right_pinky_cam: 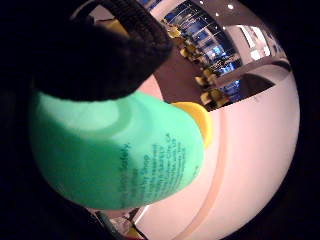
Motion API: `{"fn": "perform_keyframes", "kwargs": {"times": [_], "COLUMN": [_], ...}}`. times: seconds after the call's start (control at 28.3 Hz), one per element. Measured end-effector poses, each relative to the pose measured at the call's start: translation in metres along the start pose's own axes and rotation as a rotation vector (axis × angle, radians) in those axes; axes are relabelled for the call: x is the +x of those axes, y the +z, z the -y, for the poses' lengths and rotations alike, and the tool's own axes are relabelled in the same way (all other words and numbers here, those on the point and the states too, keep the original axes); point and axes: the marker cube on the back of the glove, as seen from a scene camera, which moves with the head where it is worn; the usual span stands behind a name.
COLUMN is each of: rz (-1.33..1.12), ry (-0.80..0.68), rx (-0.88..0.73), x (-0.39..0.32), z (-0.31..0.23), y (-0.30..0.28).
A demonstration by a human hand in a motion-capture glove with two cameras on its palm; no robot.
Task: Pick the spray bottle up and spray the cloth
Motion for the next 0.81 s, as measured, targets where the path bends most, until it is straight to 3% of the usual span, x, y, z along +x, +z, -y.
{"fn": "perform_keyframes", "kwargs": {"times": [0.6,0.81], "rz": [1.056,1.261], "ry": [0.258,0.301], "rx": [0.074,0.064], "x": [-0.026,-0.047], "z": [0.006,0.004], "y": [0.024,0.037]}}
